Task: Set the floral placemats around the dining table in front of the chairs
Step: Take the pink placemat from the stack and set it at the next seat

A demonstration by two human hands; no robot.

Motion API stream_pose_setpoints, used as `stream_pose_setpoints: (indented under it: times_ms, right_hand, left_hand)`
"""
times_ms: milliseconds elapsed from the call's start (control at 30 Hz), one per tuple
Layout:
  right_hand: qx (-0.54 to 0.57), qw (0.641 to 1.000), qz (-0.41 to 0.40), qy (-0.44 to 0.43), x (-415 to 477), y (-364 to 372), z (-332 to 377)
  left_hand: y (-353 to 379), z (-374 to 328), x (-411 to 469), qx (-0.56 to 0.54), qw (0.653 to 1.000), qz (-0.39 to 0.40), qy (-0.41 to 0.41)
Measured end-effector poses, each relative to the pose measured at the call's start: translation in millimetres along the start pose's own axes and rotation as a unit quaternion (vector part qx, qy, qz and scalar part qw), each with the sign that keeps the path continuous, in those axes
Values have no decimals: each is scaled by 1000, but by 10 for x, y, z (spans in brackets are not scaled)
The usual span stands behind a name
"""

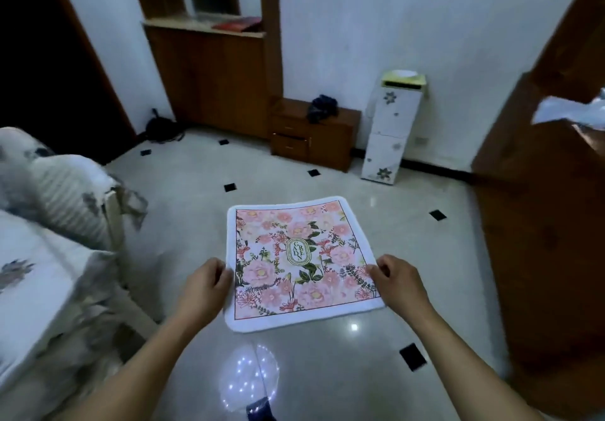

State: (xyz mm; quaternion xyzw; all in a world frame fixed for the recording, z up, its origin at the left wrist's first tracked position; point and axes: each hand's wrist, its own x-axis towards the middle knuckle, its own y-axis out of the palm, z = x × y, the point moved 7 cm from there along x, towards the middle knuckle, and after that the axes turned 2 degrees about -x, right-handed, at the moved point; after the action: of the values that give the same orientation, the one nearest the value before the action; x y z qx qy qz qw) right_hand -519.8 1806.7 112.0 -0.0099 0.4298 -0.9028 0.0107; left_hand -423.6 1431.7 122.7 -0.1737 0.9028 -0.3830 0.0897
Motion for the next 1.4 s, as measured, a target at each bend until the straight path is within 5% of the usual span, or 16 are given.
stream_pose_setpoints:
  times_ms: [433, 700, 900, 1100, 1233, 1400]
  right_hand:
    - [-9, 996, 65, -57, 2991, 1224, 1358]
    - [8, 974, 154, -168, 4797, 2480, 2618]
    - [20, 908, 271, -319, 5644, 3771, 4388]
    - [4, 815, 370, -446, 5495, 4782, 5991]
    - [4, 759, 409, -506, 5215, 5529, 6858]
    - [7, 725, 427, -541, 5095, 6409, 7807]
  left_hand:
    - [-403, 425, 2659, -3, 997, -60, -56]
    - [-916, 1050, 3878, -10, 976, -157, -151]
    - [-1606, 1585, 4090, -10, 909, -315, -272]
    - [-2051, 1971, 3811, -38, 812, -431, -392]
    - [-2369, 2531, 3797, -51, 752, -498, -428]
    - [-2887, 3365, 4072, -28, 724, -531, -439]
